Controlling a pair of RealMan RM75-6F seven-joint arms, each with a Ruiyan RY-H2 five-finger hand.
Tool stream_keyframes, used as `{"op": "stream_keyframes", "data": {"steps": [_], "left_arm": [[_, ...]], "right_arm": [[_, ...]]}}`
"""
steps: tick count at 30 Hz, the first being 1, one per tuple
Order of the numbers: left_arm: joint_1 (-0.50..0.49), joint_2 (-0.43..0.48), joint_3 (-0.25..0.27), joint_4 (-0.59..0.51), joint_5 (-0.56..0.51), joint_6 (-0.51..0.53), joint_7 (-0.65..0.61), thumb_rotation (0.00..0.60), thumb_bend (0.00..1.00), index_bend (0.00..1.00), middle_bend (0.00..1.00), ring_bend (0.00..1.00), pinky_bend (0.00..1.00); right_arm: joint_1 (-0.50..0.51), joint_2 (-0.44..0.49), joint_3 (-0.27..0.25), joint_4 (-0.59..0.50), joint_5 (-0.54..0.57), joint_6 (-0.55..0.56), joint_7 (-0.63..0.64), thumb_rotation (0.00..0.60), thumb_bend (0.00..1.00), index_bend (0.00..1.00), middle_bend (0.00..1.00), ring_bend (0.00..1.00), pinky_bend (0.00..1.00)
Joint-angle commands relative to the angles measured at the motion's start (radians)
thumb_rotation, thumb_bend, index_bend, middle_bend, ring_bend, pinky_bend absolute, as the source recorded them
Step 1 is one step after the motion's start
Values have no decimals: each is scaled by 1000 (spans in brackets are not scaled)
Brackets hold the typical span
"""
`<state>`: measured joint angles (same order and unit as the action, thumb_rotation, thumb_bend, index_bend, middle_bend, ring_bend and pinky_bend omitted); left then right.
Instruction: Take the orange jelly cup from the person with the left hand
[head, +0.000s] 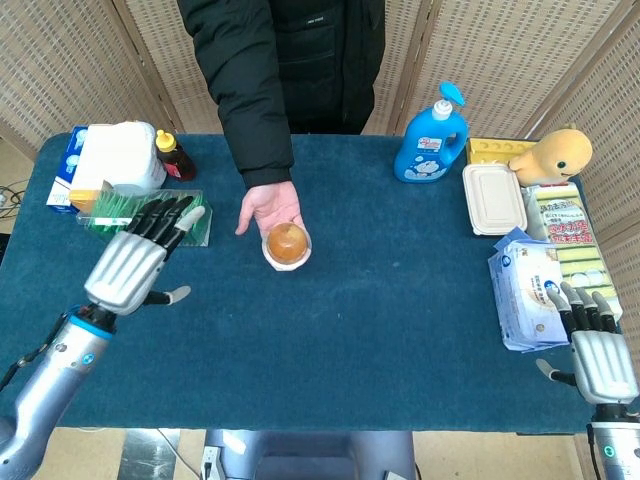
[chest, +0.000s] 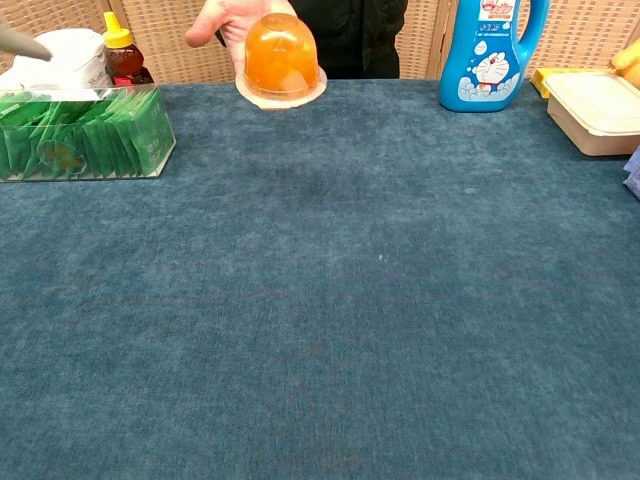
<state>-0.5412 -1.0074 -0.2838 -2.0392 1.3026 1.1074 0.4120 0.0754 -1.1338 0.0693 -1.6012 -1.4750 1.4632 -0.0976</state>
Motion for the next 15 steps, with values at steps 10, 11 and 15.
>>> {"op": "stream_keyframes", "data": {"steps": [10, 11, 15], "left_arm": [[-342, -284, -52, 121, -364, -123, 238, 600, 86, 0, 0, 0, 59], [-353, -295, -50, 128, -378, -117, 249, 600, 86, 0, 0, 0, 59], [-395, -335, -48, 161, -446, -104, 277, 600, 93, 0, 0, 0, 58]], "right_arm": [[-6, 19, 4, 2, 12, 2, 45, 600, 64, 112, 29, 43, 0], [-6, 20, 4, 2, 13, 1, 49, 600, 64, 112, 29, 43, 0], [-7, 25, 4, 3, 13, 1, 61, 600, 64, 112, 29, 43, 0]]}}
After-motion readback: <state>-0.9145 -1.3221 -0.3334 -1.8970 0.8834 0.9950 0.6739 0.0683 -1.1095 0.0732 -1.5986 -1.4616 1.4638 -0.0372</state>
